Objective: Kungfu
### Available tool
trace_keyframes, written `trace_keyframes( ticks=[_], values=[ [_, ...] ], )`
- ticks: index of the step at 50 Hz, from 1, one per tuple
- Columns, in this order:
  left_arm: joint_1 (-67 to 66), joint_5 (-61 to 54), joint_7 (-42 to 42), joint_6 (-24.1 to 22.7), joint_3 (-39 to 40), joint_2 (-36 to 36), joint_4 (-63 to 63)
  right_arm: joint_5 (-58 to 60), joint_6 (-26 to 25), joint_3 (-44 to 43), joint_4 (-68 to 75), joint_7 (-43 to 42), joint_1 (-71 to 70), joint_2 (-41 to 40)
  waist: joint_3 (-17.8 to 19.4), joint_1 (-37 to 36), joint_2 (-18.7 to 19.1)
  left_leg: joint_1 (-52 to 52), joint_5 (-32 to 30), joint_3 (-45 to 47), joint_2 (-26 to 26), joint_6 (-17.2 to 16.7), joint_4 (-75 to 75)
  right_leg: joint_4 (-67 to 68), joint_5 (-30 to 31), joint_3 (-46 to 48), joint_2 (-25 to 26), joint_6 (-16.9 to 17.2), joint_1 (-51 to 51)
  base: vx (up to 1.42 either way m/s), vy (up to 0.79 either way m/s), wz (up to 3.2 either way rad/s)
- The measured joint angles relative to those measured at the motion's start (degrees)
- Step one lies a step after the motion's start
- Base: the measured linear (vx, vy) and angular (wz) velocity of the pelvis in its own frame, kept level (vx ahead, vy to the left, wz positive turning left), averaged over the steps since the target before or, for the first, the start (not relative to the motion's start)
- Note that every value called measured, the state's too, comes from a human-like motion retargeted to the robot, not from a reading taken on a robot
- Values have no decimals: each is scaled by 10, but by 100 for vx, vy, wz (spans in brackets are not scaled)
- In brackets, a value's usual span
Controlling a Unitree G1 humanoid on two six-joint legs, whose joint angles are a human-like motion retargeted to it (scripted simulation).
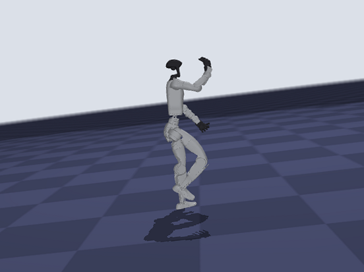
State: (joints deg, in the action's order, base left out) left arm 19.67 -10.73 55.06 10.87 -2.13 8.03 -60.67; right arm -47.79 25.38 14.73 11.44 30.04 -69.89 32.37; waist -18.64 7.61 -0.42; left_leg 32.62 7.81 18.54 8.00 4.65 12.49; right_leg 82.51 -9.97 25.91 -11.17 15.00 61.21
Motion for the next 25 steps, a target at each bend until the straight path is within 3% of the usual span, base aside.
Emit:
trace_keyframes(
  ticks=[5,8,12,17,25],
  values=[
    [-76,60,123,39,-47,-54,-10,-33,17,-94,13,-59,-131,37,-2,33,22,-5,-11,-29,-8,22,-22,160,-106,66,5,0,75,1,-2,37],
    [-108,56,144,56,-51,-72,-22,-5,37,-100,27,-79,-169,63,1,53,27,-19,-7,-37,-15,32,-26,197,-137,67,26,0,103,4,0,25],
    [-128,61,132,57,-39,-73,-42,64,65,-94,42,-133,-162,74,-6,78,29,-36,0,-41,-21,31,-26,198,-148,51,56,0,120,7,-2,16],
    [-114,56,125,49,-39,-54,-49,56,96,-85,34,-153,-119,72,-12,93,31,-56,0,-45,-25,14,-33,168,-152,31,69,0,120,2,3,20],
    [-102,29,97,39,-31,-36,-3,62,83,-96,24,-154,-75,62,3,85,32,-81,-8,-35,-39,8,-53,119,-150,3,59,0,91,-1,7,2]
  ],
)
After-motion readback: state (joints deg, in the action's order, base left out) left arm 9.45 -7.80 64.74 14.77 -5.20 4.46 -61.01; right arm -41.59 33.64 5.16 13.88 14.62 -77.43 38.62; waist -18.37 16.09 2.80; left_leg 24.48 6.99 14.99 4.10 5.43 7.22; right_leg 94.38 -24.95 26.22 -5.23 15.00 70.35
